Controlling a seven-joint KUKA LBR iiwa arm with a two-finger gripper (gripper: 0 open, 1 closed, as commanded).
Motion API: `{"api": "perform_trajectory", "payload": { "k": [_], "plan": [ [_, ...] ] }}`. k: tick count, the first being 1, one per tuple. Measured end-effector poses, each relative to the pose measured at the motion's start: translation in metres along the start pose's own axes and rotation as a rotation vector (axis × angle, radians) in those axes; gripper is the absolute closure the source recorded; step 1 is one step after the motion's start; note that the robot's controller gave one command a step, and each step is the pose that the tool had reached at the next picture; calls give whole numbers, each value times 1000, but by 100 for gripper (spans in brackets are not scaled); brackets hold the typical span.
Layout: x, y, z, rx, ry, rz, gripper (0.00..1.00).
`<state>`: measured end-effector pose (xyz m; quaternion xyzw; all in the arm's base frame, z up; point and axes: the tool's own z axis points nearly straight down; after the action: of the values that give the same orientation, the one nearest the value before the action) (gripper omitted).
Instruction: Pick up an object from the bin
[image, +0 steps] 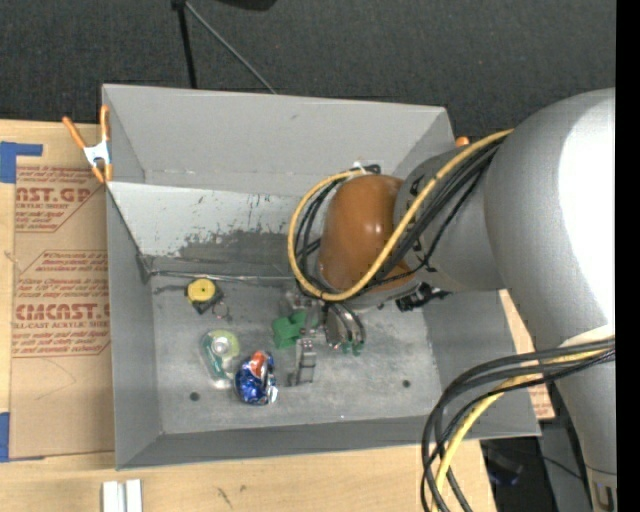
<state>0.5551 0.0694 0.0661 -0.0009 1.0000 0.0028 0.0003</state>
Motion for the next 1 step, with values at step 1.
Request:
{"api": "perform_trajectory", "payload": {
  "k": [1],
  "plan": [
    [0,0,0,-1,-1,1,0]
  ]
}}
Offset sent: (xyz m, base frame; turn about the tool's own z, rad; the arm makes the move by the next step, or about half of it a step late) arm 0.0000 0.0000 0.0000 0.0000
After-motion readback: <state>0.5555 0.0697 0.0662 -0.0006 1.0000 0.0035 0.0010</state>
